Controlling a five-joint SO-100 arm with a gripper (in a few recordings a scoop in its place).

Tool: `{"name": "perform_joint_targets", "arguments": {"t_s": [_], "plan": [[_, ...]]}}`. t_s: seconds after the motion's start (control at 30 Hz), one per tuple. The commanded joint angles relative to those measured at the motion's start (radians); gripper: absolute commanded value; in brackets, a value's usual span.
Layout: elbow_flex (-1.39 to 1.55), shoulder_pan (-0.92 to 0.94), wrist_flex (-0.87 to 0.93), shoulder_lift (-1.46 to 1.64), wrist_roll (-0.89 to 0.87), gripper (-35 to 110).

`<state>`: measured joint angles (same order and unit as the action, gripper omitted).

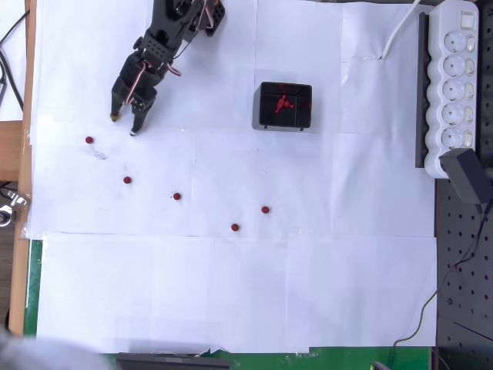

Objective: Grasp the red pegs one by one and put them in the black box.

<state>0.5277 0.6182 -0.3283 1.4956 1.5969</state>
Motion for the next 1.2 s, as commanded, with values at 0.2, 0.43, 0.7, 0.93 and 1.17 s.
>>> {"name": "perform_joint_targets", "arguments": {"t_s": [0.2,0.43,0.7,0.93,1.17], "plan": [[0.133,0.051,-0.170,0.172,0.008,17],[0.224,0.078,-0.183,0.268,-0.023,17],[0.252,0.124,-0.201,0.304,-0.028,17],[0.265,0.133,-0.245,0.344,-0.026,17],[0.321,0.130,-0.245,0.385,-0.032,17]]}}
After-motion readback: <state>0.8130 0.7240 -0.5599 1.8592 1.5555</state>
